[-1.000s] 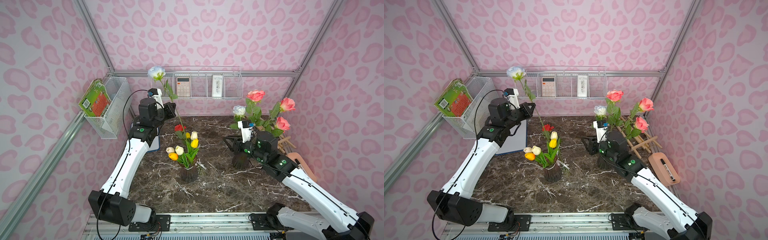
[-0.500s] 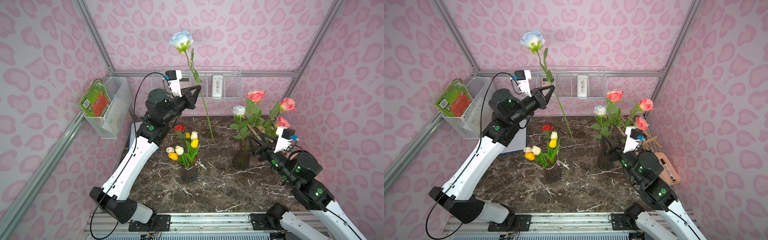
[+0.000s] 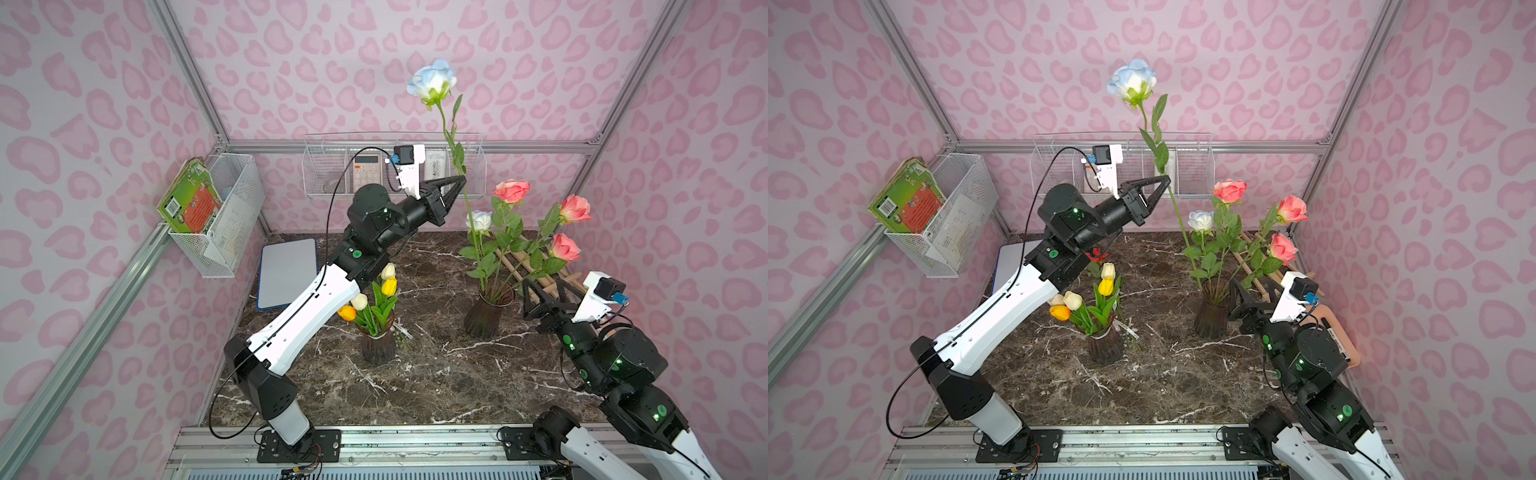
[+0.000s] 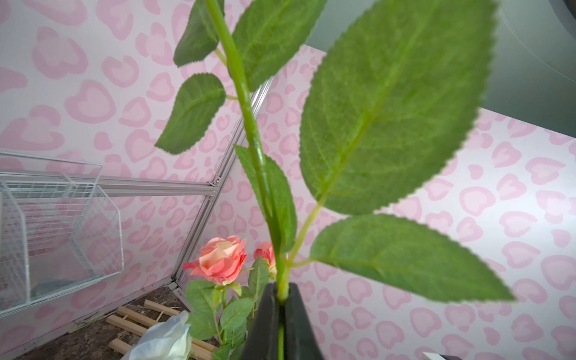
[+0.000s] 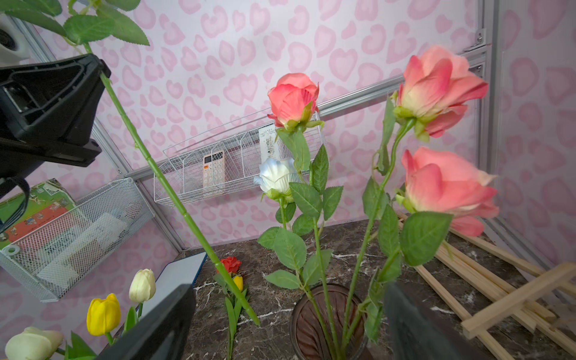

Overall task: Arrange the flowers in different vases according to their variety
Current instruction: Insert the flower into the vase.

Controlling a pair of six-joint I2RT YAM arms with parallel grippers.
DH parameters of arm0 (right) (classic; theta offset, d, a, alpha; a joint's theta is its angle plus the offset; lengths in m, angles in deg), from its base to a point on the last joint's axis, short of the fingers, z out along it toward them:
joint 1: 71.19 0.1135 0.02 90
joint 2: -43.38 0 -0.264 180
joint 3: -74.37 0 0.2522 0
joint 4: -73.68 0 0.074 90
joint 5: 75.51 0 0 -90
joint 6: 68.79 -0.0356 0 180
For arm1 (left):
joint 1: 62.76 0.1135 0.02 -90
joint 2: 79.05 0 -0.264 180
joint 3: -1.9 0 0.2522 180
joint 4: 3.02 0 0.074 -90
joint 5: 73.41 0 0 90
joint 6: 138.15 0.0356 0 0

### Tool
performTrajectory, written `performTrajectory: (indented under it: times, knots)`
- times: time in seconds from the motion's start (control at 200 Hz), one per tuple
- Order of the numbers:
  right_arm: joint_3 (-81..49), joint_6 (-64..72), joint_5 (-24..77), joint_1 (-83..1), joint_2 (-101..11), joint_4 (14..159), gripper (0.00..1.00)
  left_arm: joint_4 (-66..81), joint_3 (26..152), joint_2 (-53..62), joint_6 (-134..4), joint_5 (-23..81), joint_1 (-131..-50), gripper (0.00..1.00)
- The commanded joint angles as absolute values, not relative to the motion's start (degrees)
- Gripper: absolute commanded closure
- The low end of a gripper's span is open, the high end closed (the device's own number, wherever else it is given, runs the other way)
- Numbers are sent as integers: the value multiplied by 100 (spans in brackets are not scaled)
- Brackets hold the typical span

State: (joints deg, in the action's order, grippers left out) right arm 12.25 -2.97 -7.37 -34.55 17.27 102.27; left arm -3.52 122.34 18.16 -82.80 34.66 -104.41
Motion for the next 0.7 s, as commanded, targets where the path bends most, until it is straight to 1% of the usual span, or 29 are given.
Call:
performTrajectory:
  times: [0.0,0.11,0.47,0.695]
  knots:
    - [1225,-281,-862,-3448,1734,10271,2,-551,12609,2161,-7957,3462,-10574,100]
    - [1202,-274,-865,-3454,1748,10317,1,-292,12898,2483,-7702,3497,-10684,100]
    - [1261,-347,-696,-3454,1651,10302,1,260,12922,3024,-6998,3625,-10915,100]
    - [1260,-375,-528,-3453,1508,10280,1,459,12839,3299,-6599,3697,-11220,100]
